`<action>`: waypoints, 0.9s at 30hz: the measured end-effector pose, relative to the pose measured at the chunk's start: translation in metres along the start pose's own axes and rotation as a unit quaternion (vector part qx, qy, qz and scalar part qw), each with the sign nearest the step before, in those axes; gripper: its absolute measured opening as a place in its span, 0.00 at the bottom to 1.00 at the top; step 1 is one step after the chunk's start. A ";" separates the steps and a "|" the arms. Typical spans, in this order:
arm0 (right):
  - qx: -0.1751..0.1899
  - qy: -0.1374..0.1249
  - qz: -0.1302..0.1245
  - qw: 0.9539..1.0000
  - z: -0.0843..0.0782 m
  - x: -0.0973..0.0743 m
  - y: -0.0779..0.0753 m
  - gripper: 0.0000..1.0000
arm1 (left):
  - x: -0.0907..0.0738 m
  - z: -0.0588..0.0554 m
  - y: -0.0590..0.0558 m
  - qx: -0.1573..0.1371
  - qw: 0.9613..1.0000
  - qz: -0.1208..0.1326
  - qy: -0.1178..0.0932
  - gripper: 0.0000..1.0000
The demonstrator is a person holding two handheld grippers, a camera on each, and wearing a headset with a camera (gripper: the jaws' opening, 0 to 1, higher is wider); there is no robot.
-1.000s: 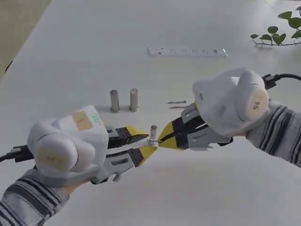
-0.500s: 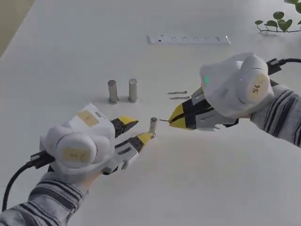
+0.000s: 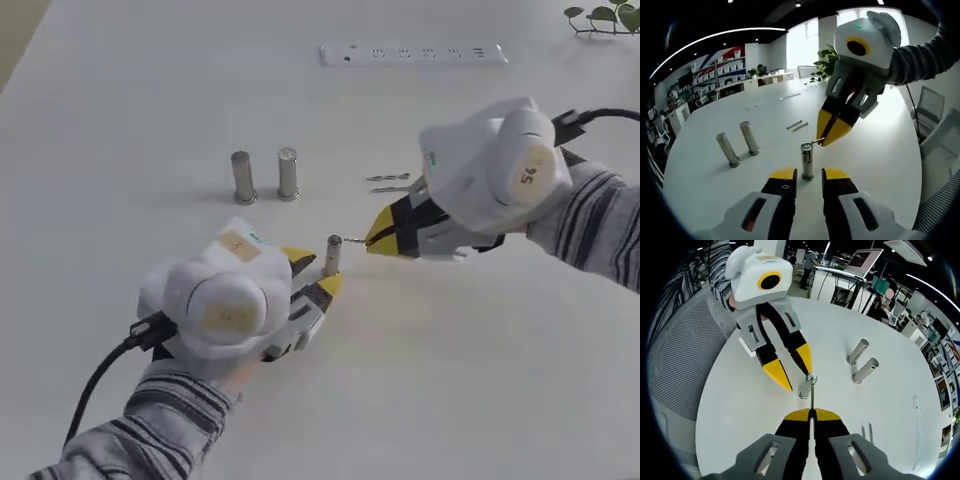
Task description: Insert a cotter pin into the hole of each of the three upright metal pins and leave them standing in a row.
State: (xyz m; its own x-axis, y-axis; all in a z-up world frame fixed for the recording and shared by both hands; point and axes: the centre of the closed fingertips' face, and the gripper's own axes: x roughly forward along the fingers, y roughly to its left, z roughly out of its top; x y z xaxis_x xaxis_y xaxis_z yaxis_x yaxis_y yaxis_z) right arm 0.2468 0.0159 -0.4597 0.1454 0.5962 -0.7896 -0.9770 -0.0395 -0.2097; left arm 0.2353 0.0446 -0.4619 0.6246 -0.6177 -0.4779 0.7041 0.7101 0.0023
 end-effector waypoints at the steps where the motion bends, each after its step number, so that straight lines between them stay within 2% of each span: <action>1: 0.000 -0.003 0.002 1.000 0.001 0.000 0.001 0.00 | 0.001 0.000 0.001 -0.003 1.000 0.001 0.001 0.16; 18: -0.002 0.004 0.013 1.000 0.006 -0.001 0.009 0.00 | 0.010 0.008 0.001 -0.022 1.000 0.000 -0.008 0.06; 27: 0.018 0.019 0.009 1.000 0.007 -0.002 0.011 0.00 | 0.015 0.003 -0.002 -0.022 1.000 0.007 0.002 0.06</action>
State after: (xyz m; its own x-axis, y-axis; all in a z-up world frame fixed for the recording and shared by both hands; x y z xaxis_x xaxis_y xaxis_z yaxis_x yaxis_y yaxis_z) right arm 0.2349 0.0200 -0.4567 0.1329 0.5640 -0.8150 -0.9844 -0.0203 -0.1746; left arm 0.2447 0.0331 -0.4667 0.6332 -0.6058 -0.4818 0.6790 0.7335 -0.0299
